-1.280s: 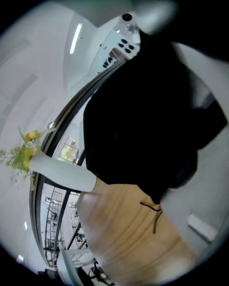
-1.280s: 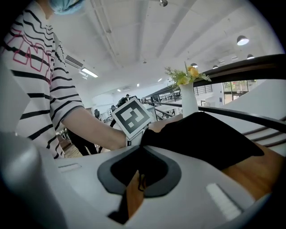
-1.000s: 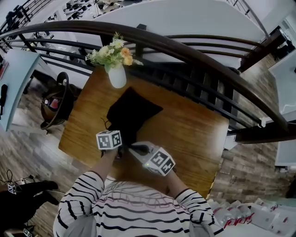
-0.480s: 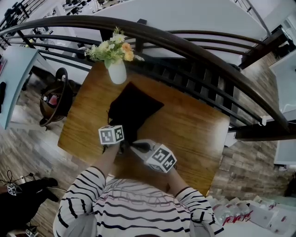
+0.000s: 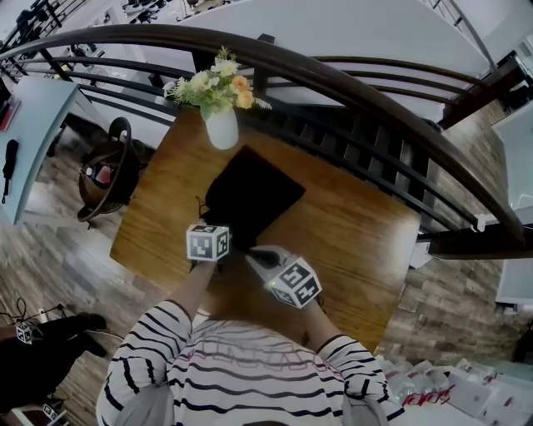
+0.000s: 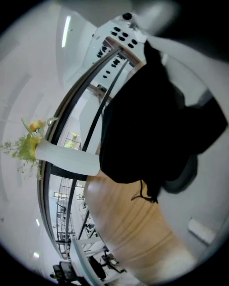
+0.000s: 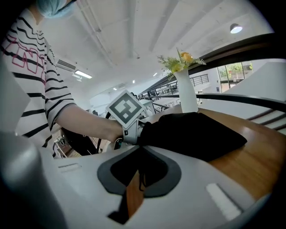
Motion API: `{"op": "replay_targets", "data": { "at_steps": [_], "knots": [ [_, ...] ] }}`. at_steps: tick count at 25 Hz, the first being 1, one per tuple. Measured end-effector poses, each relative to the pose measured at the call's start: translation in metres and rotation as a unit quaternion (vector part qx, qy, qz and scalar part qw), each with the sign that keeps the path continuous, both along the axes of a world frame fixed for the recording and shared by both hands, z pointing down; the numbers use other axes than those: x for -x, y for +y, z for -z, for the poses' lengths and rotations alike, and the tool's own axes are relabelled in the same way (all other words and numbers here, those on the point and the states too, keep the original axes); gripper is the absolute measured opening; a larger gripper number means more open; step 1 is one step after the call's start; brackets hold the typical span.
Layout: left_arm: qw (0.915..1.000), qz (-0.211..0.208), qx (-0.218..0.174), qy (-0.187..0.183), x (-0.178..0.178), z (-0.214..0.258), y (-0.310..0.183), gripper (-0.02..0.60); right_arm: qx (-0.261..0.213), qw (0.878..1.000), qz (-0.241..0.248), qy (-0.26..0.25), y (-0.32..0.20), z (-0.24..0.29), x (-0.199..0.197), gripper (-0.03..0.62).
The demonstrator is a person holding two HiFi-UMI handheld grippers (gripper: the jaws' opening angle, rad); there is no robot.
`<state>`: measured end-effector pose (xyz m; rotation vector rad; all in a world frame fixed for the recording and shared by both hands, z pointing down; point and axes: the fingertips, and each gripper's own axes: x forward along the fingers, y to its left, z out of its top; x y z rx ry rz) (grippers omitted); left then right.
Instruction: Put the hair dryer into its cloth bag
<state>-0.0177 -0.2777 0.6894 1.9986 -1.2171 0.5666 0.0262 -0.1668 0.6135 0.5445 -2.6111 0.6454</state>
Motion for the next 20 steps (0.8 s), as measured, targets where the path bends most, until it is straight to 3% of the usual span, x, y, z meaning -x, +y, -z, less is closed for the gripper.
{"op": "replay_targets", "data": {
  "at_steps": [3, 9, 20],
  "knots": [
    [0.9995, -0.011, -0.022, -0.019, 0.009, 0.013, 0.004, 0.244, 0.0, 1.0, -0.008, 0.006, -0.001, -0.002, 0.001, 0.009],
    [0.9988, 0.016, -0.043, -0.016, 0.033, 0.028, 0.027, 0.267, -0.007, 1.0, -0.013, 0.019, 0.008, -0.003, 0.007, 0.011],
    [0.9963, 0.06, -0.06, -0.016, 0.081, 0.043, 0.062, 0.265, -0.042, 0.991, -0.044, 0.119, 0.029, -0.019, 0.025, 0.021]
  ]
}}
